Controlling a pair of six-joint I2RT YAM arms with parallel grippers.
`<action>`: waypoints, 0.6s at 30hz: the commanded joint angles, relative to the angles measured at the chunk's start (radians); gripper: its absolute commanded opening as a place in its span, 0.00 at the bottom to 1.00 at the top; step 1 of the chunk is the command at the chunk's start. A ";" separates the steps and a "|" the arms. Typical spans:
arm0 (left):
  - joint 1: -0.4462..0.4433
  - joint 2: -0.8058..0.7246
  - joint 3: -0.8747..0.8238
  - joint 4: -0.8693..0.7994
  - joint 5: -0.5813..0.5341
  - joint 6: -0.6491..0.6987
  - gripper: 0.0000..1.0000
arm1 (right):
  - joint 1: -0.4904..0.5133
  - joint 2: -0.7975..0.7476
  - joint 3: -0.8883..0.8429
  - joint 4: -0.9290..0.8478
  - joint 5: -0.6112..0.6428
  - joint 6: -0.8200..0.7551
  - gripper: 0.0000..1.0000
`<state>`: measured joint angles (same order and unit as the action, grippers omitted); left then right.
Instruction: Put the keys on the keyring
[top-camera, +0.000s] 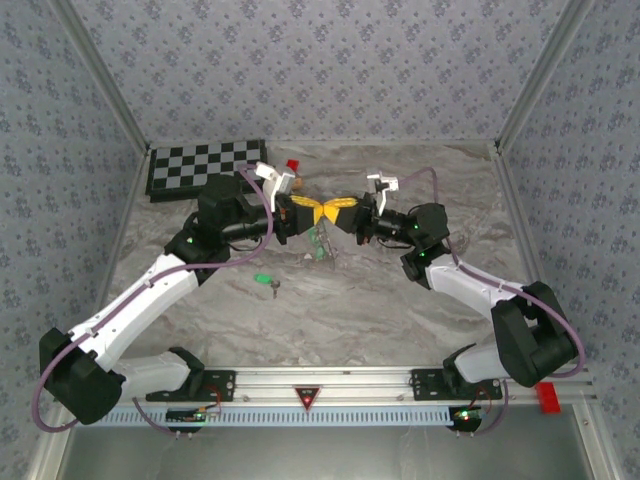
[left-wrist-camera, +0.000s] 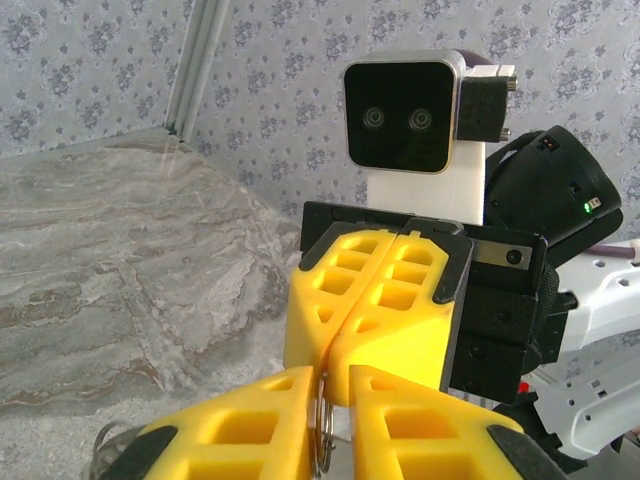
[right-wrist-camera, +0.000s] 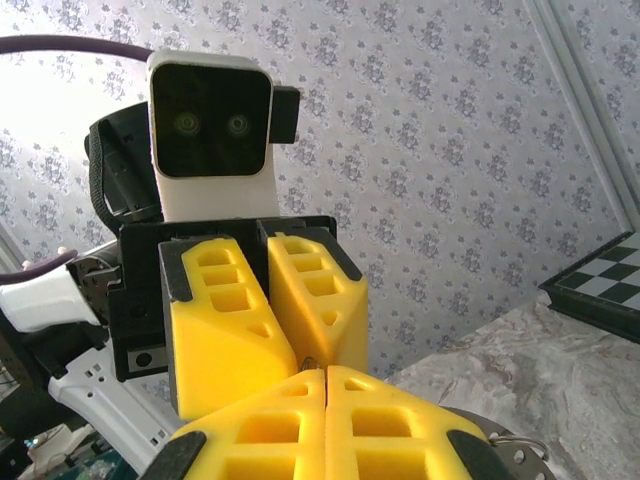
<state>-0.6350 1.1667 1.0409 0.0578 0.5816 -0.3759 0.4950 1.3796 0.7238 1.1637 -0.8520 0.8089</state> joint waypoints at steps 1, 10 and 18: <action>0.000 -0.043 -0.012 0.037 -0.020 0.006 0.22 | -0.013 -0.017 -0.006 0.076 0.030 0.029 0.00; 0.025 -0.090 -0.054 0.096 -0.056 -0.034 0.30 | -0.017 -0.017 -0.013 0.087 0.033 0.036 0.00; 0.025 -0.041 -0.067 0.146 -0.001 -0.076 0.31 | -0.015 -0.016 -0.006 0.091 0.031 0.041 0.00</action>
<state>-0.6125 1.1183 0.9806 0.1390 0.5503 -0.4263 0.4820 1.3796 0.7147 1.1866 -0.8337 0.8318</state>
